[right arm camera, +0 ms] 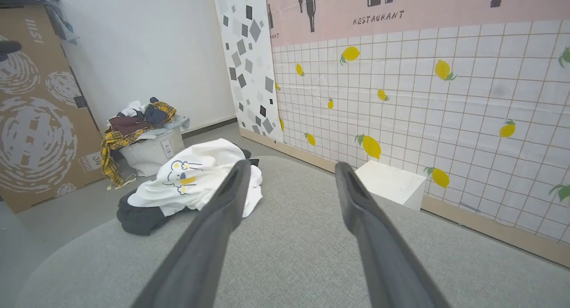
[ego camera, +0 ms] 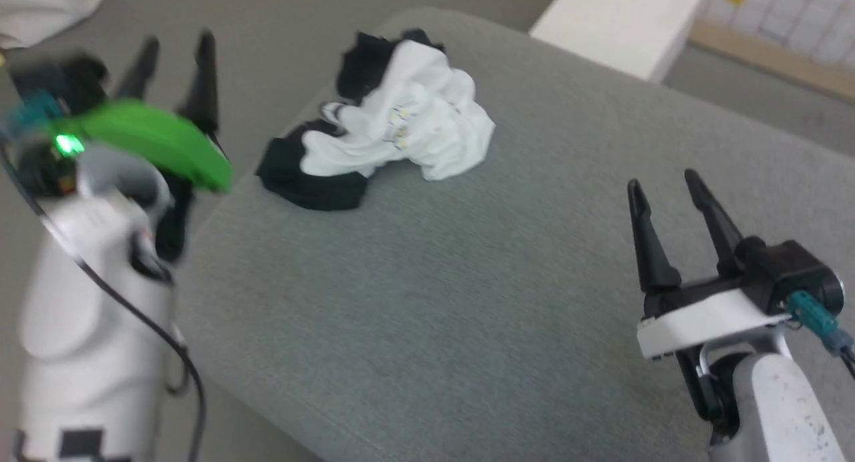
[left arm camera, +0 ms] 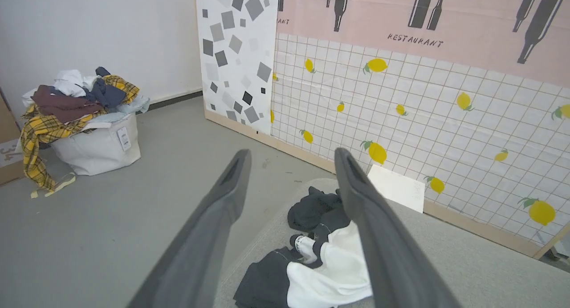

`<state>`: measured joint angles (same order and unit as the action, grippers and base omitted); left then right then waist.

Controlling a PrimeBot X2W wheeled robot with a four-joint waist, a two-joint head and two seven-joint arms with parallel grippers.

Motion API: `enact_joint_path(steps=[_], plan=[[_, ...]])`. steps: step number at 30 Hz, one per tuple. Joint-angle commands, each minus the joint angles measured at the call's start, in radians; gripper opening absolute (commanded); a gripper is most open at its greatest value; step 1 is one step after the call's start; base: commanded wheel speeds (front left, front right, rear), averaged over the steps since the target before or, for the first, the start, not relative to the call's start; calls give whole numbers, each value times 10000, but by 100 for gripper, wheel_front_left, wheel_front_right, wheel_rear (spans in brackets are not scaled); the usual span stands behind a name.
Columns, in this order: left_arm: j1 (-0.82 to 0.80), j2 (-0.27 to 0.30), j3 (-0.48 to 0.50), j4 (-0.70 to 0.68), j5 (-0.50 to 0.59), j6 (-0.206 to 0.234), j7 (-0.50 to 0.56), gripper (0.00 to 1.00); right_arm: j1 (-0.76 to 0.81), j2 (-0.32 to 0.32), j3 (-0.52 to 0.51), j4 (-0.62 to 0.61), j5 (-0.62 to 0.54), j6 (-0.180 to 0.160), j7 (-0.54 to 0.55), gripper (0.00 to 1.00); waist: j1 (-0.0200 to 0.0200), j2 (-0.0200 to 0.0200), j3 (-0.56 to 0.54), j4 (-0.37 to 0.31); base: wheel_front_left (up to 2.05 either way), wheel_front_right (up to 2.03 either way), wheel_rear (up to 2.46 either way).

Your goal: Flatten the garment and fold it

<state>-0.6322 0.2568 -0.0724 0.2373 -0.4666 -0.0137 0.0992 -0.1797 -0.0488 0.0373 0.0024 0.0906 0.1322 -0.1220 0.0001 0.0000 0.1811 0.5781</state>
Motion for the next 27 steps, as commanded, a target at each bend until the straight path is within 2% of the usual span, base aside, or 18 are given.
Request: enact_joint_path(steps=[1,5,10,17,23,24,25,26,27], plan=[[-414,161,14,173,-143,-115,374,100,-232,-14,12,-49,-85,-15,-14,100,-1,0,2925,-2833,0,0,0],[-1523,654,152,737,-708,-185,2216,100,-695,-14,57,-23,-79,-15,-177,100,-1,0,3761,-3656,0,0,0],[-2117,1099,273,1078,-1330,-16,4310,100,-1081,-14,-44,147,63,-15,-426,100,-1,0,4278,-4221,0,0,0],[-1393,1829,251,1228,-1511,985,7112,100,-1340,-14,26,490,311,-15,-742,100,-1,0,4406,-4593,0,0,0],[-231,1891,453,1124,-1875,1907,8599,100,-1379,-14,13,866,451,-15,-936,100,-1,0,3984,-4685,0,0,0],[-86,1942,458,1061,-1880,1945,8696,52,-1370,-14,-9,918,466,-15,-965,100,-1,0,3860,-4691,0,0,0],[69,2004,460,921,-1846,1942,8662,9,-1346,-14,-34,994,490,-15,-995,100,-1,0,3667,-4696,0,0,0],[159,2053,482,776,-1816,1869,8495,0,-1318,-14,-55,1056,508,-15,-1020,100,-1,0,3487,-4700,0,0,0],[238,2150,530,632,-1724,1749,8132,0,-1270,-14,-80,1140,542,-15,-1049,100,-1,0,3231,-4705,0,0,0]])
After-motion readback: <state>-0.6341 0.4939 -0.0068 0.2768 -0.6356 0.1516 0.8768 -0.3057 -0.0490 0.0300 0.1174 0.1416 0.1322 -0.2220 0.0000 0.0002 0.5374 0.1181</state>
